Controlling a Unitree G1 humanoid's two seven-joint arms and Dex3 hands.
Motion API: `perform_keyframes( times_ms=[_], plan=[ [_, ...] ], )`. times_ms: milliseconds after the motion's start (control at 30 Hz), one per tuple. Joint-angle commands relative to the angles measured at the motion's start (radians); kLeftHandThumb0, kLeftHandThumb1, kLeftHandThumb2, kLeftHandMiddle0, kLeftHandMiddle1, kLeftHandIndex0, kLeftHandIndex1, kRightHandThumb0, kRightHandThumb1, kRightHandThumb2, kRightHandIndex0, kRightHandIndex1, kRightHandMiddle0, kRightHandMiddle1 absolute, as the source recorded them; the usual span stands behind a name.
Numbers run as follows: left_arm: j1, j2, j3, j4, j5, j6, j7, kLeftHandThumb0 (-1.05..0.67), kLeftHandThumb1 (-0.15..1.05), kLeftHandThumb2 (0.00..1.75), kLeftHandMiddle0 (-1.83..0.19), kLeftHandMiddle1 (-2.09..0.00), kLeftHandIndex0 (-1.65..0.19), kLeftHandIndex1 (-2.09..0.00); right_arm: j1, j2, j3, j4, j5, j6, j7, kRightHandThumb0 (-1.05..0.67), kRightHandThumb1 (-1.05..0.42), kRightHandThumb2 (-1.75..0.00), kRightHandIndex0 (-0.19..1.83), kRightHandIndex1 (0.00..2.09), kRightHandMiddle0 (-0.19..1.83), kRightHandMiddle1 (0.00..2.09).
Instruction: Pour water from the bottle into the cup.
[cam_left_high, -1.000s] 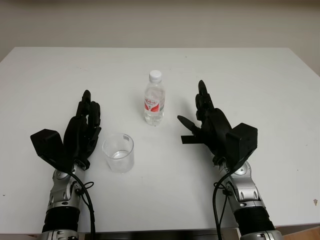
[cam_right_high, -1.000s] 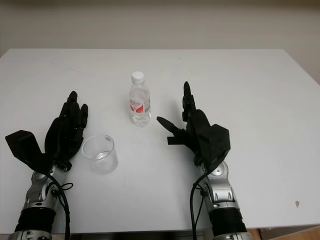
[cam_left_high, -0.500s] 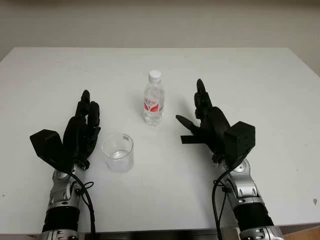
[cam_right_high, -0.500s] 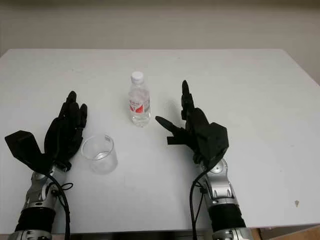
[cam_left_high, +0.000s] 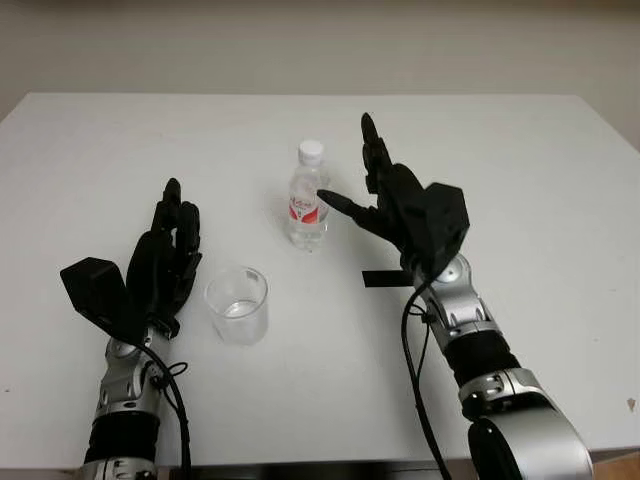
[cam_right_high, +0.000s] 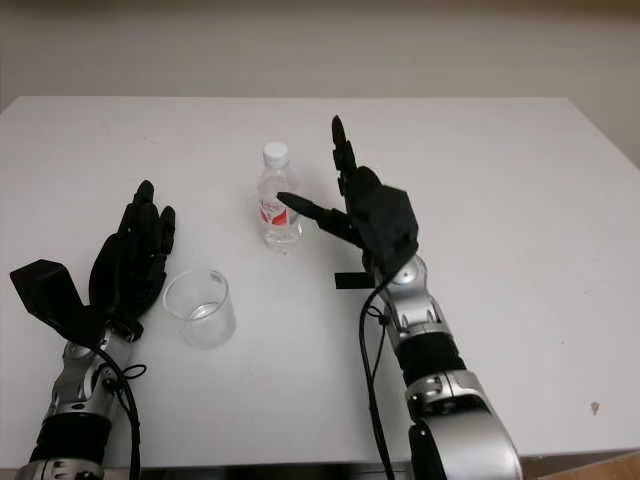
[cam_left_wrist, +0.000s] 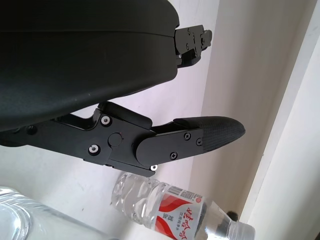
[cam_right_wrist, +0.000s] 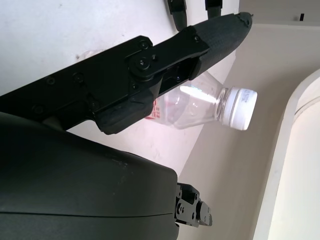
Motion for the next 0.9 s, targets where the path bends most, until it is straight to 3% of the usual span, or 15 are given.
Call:
perform_keyframes(
  times_ms=[0,400,867],
  plan=[
    [0.016,0.001,0.002,0.005,0.002,0.003,0.003,-0.70,1.05,0.54,0.12,-0.05,0.13,-0.06,-0.054,0.004,0.002,0.063,-0.007,-0.023,-0.005,-1.03,-0.92,-0.05,-0.19,0.00,-0.19,0.00],
    [0.021,-0.003,0.003,0.000,-0.002,0.005,0.007,-0.68,1.05,0.54,0.13,-0.05,0.15,-0.05,-0.161,0.027,0.010,0.280,-0.028,-0.073,-0.013,-1.01,-0.91,-0.05,-0.19,0.00,-0.19,0.00],
    [0.017,-0.009,0.001,-0.003,-0.002,0.005,0.016,-0.69,1.05,0.54,0.12,-0.06,0.13,-0.06,-0.221,0.052,0.011,0.401,-0.044,-0.106,-0.005,-0.95,-0.90,-0.05,-0.19,0.00,-0.19,0.00]
  ],
)
